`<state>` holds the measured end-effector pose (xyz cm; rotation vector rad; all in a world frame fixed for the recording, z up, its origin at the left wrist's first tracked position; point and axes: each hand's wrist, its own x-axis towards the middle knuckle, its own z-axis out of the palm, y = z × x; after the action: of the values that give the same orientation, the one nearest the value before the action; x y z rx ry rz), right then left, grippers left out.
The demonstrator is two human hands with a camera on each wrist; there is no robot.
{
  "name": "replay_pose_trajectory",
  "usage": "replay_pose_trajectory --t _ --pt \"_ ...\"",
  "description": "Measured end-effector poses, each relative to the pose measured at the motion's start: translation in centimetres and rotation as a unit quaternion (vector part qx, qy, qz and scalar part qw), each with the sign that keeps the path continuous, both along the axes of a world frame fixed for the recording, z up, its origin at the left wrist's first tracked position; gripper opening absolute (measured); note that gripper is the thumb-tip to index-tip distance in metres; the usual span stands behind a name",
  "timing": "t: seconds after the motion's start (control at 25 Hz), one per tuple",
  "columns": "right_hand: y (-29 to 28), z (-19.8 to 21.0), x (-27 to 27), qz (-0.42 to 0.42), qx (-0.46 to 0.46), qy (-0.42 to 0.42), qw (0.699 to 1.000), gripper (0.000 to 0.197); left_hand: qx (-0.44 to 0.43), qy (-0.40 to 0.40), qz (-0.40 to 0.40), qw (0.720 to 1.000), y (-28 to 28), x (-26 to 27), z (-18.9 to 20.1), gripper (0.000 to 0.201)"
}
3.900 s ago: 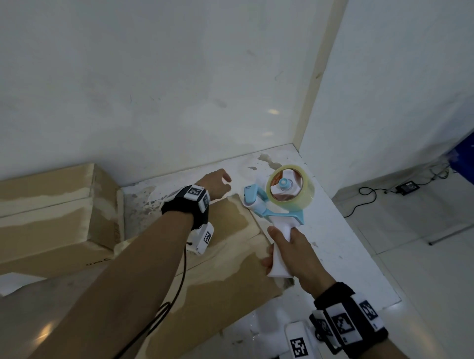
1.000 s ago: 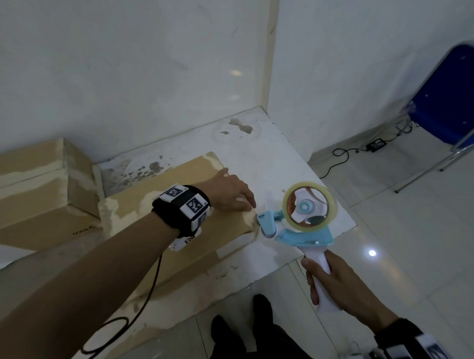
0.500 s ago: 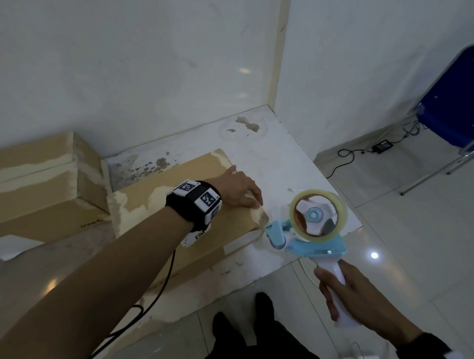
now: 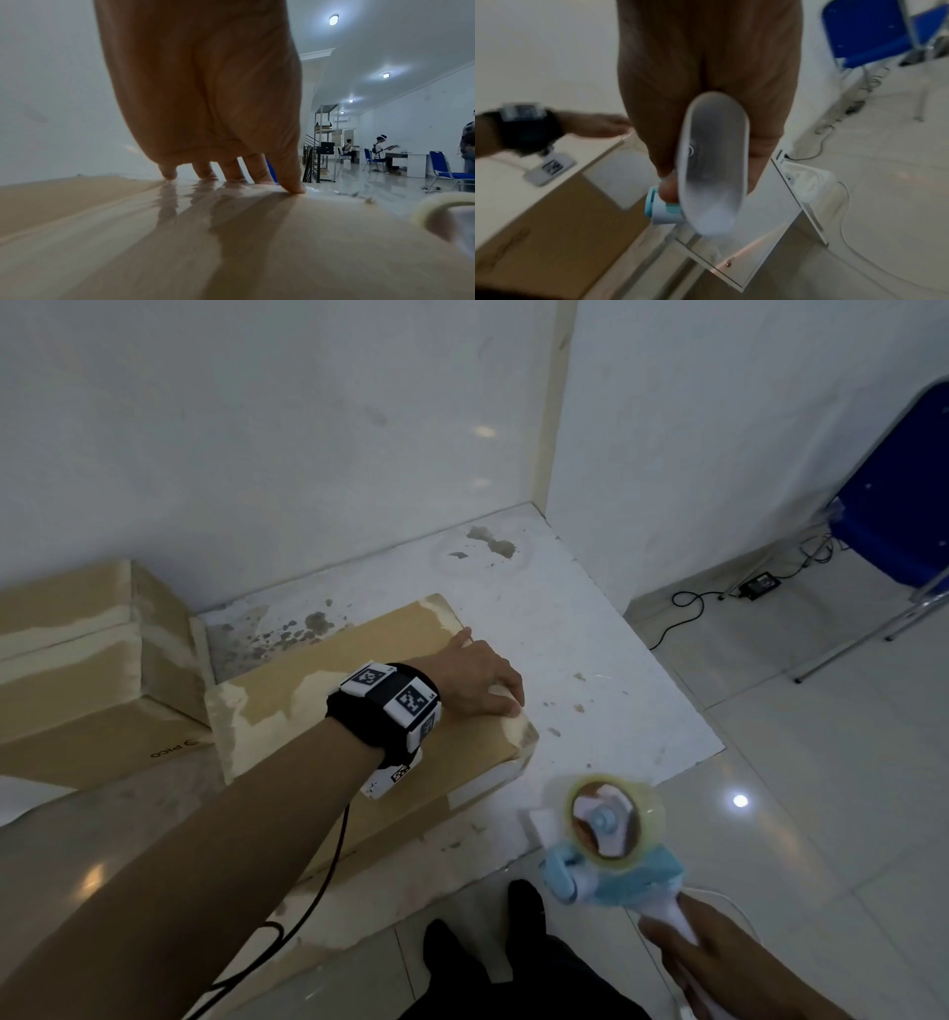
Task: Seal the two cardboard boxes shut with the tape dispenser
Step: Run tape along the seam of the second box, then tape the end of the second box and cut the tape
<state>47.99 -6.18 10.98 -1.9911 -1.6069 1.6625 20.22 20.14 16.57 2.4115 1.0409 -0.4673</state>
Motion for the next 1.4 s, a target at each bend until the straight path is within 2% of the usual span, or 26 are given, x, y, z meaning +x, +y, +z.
replay_pose_trajectory --t 0.16,0.28,0.4,0.52,0.64,0.72,0.8,0.88,0.92,0.96,1.0,1.08,1.16,1.24,1.4 --pt "1.9 1.4 0.7 -0.136 0.041 0.023 0.990 0.041 0.000 -0.009 -0.026 1.000 -2.3 0.7 0.2 0.031" --pt "4.7 3.1 0.6 -0.140 0.087 0.047 0.985 0.047 0.094 0.007 -0.072 0.993 -5.4 1.6 -0.3 0.032" --pt "6.8 4.2 -0.2 -0.124 0.119 0.079 0.982 0.050 0.190 0.067 -0.113 0.973 -7.4 2.5 -0.8 0.030" --pt "8.8 5.3 -0.6 -0.131 0.133 0.126 0.974 0.049 0.221 0.128 -0.137 0.957 -8.8 2.9 -1.1 0.028" --pt "10.4 5.8 -0.6 -0.151 0.125 0.175 0.965 0.043 0.227 0.156 -0.120 0.954 -10.0 3.3 -1.8 0.028" --pt "11.1 6.2 -0.6 -0.164 0.122 0.211 0.956 0.049 0.222 0.136 -0.110 0.959 -10.0 3.4 -1.9 0.028" --pt "12.0 6.9 -1.0 -0.178 0.116 0.256 0.943 0.063 0.198 0.086 -0.089 0.972 -9.8 3.2 -1.6 0.029" --pt "13.0 7.5 -1.9 -0.187 0.120 0.292 0.930 0.053 0.164 -0.020 -0.007 0.986 -10.1 3.1 -0.6 0.034" --pt "13.5 7.5 -2.5 -0.179 0.126 0.291 0.931 0.048 0.144 -0.096 0.063 0.983 -10.6 3.3 0.1 0.037" --pt "13.9 7.3 -3.3 -0.158 0.141 0.279 0.937 0.049 0.107 -0.173 0.146 0.968 -11.3 3.5 0.9 0.040" --pt "14.3 7.4 -4.4 -0.131 0.167 0.262 0.941 0.052 0.058 -0.245 0.228 0.941 -11.9 3.7 1.8 0.041" --pt "14.8 7.4 -6.5 -0.071 0.250 0.226 0.939 0.047 -0.036 -0.374 0.342 0.861 -13.0 4.0 3.4 0.036" --pt "15.1 7.7 -8.9 -0.006 0.314 0.232 0.921 0.029 -0.052 -0.474 0.425 0.770 -13.1 3.8 4.4 0.025" --pt "15.4 7.5 -11.5 0.022 0.326 0.248 0.912 0.027 -0.034 -0.533 0.524 0.664 -12.8 3.0 4.7 0.021" --pt "14.9 7.4 -16.6 0.062 0.317 0.278 0.905 0.034 0.013 -0.587 0.643 0.492 -13.6 1.0 4.3 0.019"
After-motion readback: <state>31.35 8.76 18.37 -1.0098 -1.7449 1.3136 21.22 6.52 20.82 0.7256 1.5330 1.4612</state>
